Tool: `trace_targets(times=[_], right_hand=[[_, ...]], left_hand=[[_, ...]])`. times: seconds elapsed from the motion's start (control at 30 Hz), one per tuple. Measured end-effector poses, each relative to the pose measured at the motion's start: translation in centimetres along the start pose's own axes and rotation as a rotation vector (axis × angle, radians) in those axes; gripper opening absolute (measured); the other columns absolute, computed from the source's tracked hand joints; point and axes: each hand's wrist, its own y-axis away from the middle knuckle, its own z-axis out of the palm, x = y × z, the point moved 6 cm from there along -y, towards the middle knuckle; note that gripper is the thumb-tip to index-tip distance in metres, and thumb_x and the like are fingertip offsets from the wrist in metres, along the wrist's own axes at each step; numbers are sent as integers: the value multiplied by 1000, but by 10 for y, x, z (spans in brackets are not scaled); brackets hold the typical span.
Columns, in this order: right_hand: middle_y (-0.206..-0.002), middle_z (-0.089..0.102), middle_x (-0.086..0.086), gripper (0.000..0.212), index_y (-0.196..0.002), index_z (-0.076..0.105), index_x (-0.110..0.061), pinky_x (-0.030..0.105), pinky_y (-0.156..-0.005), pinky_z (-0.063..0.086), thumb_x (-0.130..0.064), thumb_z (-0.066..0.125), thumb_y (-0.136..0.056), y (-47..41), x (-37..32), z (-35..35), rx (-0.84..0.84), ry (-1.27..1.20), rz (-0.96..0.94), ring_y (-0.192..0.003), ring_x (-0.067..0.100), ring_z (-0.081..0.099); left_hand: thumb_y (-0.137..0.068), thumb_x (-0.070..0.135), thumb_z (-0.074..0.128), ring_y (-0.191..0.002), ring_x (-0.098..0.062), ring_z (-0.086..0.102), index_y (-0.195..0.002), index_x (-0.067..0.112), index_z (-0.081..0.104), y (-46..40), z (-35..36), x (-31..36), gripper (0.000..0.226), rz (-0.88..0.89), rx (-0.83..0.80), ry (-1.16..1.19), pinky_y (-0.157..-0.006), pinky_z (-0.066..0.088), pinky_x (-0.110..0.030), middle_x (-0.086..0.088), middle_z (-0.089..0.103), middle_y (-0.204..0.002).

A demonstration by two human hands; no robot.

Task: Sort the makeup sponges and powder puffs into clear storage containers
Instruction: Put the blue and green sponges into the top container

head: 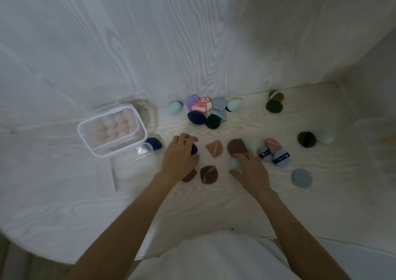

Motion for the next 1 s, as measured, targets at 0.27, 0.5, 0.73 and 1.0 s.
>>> trace_targets(times=[0.27,0.5,0.73,1.0], right_hand=[[-115,56,17,51,-125,51,-5,34,-74,46,-8,68,-77,12,38,-18,112,-143,60,-99,32,57],[-115,53,14,45,-119,51,-5,25,-72,39,-16,71,-80,17,62,-20,89,-233,100,-99,27,55],[-95,52,-2,42,-114,55,-20,21,-61,36,-44,67,-81,20,23,-28,146,-254,79,-74,12,51],[-110,46,-1,28,-111,60,-17,3,-72,37,-15,65,-84,15,-106,-11,2,-390,-329,-89,6,48]], left_hand=[[-88,17,57,-122,-29,43,-133,12,47,-53,58,100,47,364,-215,127,-101,39,-45,-13,47,-136],[-89,13,41,-113,-33,50,-123,14,58,-70,90,137,38,521,-188,-72,-93,38,-42,-12,54,-129],[-85,32,64,-100,-6,50,-114,15,59,-32,4,93,34,265,205,515,-85,44,-22,2,56,-112],[-90,27,59,-87,-8,62,-107,26,57,104,-67,-96,17,-377,427,690,-75,52,-25,10,61,-106]])
